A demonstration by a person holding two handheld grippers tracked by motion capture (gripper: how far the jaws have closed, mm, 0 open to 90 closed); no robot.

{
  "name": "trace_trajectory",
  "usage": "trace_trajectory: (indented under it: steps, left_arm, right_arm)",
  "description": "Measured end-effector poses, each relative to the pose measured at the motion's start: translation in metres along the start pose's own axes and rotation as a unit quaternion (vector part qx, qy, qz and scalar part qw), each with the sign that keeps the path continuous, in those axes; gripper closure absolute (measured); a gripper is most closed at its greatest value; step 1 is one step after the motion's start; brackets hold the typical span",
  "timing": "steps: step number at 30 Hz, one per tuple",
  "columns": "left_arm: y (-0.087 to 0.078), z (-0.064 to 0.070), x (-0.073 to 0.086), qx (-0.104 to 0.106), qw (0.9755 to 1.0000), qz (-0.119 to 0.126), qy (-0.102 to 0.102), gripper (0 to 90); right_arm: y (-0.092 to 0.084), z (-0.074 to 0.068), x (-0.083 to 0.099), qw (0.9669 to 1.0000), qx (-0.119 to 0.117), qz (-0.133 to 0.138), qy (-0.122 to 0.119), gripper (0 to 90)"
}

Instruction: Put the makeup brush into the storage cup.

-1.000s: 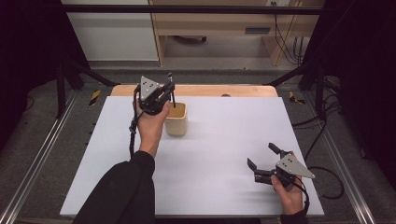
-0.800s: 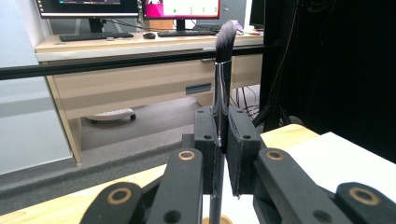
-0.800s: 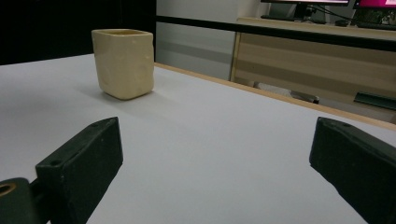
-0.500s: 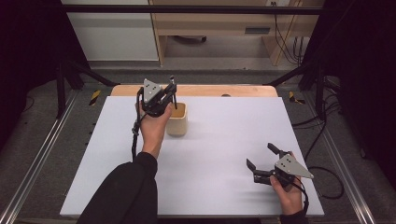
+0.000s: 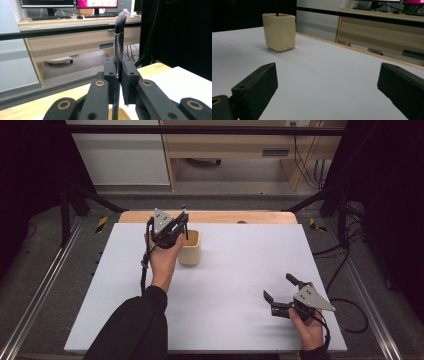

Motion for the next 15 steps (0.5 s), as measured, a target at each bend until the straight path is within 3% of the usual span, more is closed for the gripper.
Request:
trace_trajectory:
  steps: [15]
  left_arm:
    - [-0.0023, 0.0003, 0.0108, 0.000, 1.0000, -0.003, -0.004, 83.7]
  right_arm:
    - [0.0002, -0.0001, 0.0003, 1.0000, -0.002, -0.001, -0.002, 3.2]
Point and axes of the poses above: each handheld gripper's, and its own axes: y roughly forward along the jaws, x roughly out of its underside, z roughly to its right, the point moved 6 cm from there along y, roughly forward along the jaws, and after that the axes turned 15 degrees about z, right-handed, at the moved point
